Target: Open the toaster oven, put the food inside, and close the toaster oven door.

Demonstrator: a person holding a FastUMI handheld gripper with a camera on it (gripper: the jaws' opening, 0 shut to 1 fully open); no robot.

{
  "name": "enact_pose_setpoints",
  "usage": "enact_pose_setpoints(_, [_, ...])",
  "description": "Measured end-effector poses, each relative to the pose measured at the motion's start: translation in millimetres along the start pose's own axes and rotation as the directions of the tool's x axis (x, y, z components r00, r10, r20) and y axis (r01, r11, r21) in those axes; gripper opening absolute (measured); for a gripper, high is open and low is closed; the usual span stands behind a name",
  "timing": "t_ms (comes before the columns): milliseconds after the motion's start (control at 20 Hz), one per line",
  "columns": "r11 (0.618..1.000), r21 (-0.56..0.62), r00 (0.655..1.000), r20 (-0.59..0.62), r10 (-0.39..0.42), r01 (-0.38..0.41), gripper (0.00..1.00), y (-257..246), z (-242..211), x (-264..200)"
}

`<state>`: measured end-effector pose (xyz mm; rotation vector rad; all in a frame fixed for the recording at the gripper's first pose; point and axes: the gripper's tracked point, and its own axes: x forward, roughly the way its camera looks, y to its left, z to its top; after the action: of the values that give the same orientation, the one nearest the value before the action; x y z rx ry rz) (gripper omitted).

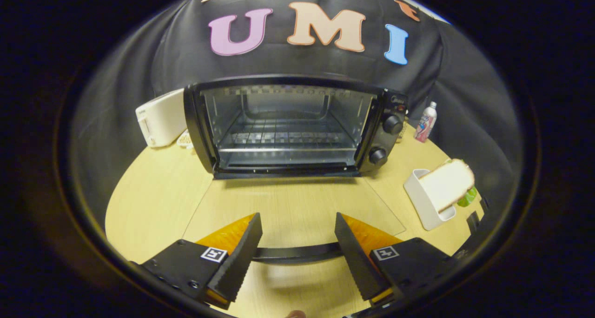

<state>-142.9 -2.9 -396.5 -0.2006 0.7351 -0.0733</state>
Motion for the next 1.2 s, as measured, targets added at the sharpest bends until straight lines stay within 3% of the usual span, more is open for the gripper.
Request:
enact_pose_setpoints(450, [0.999, 0.041, 0.999, 0.049, 0.004, -0.006, 0.99, -23.8, 16.5, -9.0])
enact_pose_setpoints(650, [0.984, 0.164, 0.989, 0.119, -0.083, 0.063, 0.99, -71.8, 50.6, -19.1])
enact_pose_setpoints(900, [0.911, 0.348, 0.937, 0.18, -0.298, 0.223, 0.99, -173.3, 90.5, -34.4])
enact_pose_setpoints(1200, [0.792, 0.47, 0.857, 0.128, -0.499, 0.39, 0.99, -296.6, 86.5, -43.4])
